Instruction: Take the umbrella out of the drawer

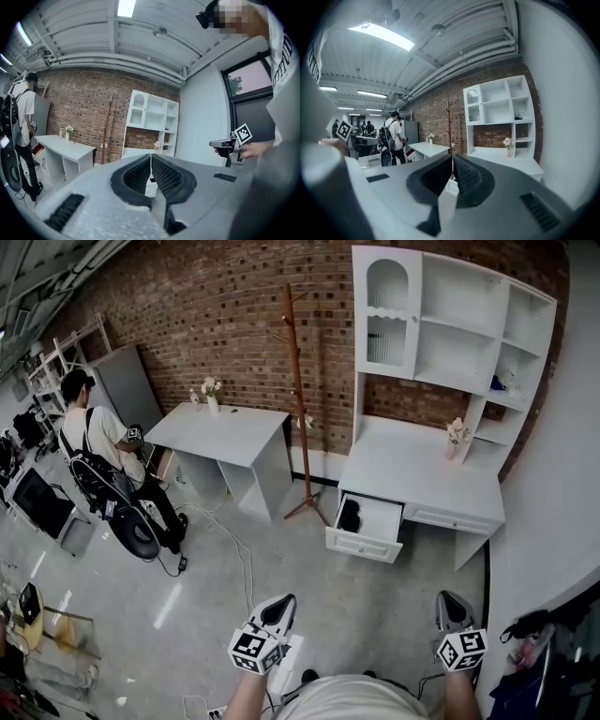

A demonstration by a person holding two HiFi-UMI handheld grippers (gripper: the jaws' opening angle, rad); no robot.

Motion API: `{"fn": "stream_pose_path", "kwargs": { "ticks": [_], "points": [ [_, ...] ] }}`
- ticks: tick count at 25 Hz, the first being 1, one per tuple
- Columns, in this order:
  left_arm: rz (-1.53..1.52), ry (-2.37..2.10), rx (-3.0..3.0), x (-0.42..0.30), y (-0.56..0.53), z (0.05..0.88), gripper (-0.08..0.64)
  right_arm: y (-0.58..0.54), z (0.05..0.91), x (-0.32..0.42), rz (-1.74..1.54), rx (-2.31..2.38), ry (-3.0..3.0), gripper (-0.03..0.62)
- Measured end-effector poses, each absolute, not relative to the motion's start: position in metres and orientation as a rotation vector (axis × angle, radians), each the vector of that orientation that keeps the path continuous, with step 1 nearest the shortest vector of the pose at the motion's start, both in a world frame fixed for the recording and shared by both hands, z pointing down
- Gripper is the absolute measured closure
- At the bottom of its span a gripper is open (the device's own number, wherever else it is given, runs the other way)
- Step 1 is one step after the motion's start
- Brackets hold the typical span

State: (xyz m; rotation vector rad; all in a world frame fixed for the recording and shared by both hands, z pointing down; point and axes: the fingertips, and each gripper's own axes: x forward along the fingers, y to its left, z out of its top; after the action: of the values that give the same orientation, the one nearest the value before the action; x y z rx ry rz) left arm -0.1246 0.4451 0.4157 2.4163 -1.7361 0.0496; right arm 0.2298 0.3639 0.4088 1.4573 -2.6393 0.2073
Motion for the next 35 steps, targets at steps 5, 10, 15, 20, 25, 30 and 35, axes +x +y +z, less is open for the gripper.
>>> {"fn": "stream_pose_path", "kwargs": {
  "ticks": [5,10,15,20,25,30,35],
  "points": [
    [0.051,-1.719,2.416,-0.133,0.446,0.419,0.534,0.369,0.411,0.221,0.209,1.461,-2.627,0.56],
    [0.051,-1.683,2.424,-0.145,0.449,0.425,0.534,0.378,0.415,0.209,0.221,1.475,-2.601,0.559],
    [0.064,-1.639,2.449,-0.159,0.452,0.431,0.534,0.39,0.417,0.193,0.225,1.497,-2.581,0.558],
    [0.074,-1.596,2.467,-0.173,0.453,0.436,0.534,0.402,0.421,0.177,0.231,1.524,-2.557,0.558],
    [0.103,-1.566,2.485,-0.192,0.461,0.442,0.534,0.411,0.427,0.157,0.23,1.529,-2.535,0.558],
    [0.116,-1.559,2.476,-0.212,0.468,0.448,0.534,0.416,0.427,0.138,0.223,1.532,-2.531,0.558],
    [0.109,-1.548,2.471,-0.219,0.466,0.451,0.534,0.417,0.429,0.128,0.218,1.522,-2.515,0.558]
  ]
}}
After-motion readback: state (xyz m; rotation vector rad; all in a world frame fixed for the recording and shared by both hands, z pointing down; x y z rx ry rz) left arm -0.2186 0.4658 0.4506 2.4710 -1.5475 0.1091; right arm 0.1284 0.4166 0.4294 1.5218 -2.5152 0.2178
